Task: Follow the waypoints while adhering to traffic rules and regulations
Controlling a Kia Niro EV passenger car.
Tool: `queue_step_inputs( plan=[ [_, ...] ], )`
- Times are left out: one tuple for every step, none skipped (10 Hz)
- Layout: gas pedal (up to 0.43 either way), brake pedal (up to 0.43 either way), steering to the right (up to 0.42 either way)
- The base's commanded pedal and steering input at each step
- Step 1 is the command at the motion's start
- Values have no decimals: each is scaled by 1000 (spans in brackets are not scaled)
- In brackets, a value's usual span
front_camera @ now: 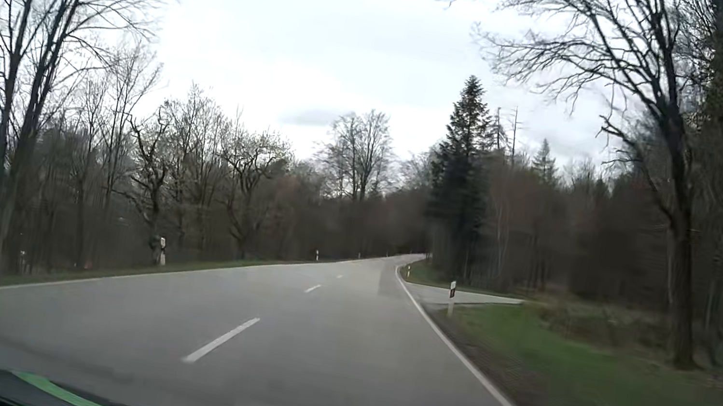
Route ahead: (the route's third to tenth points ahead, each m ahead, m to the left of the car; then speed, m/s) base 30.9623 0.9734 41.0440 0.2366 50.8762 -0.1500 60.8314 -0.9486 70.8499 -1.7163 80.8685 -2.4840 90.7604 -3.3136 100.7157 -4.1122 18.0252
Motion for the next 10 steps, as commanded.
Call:
queue_step_inputs(
  plan=[
    [177, 0, 11],
    [177, 0, 11],
    [177, 0, 11],
    [177, 0, 11],
    [177, 0, 11],
    [177, 0, 11],
    [177, 0, 11],
    [177, 0, 11],
    [177, 0, 11],
    [177, 0, 11]
  ],
)
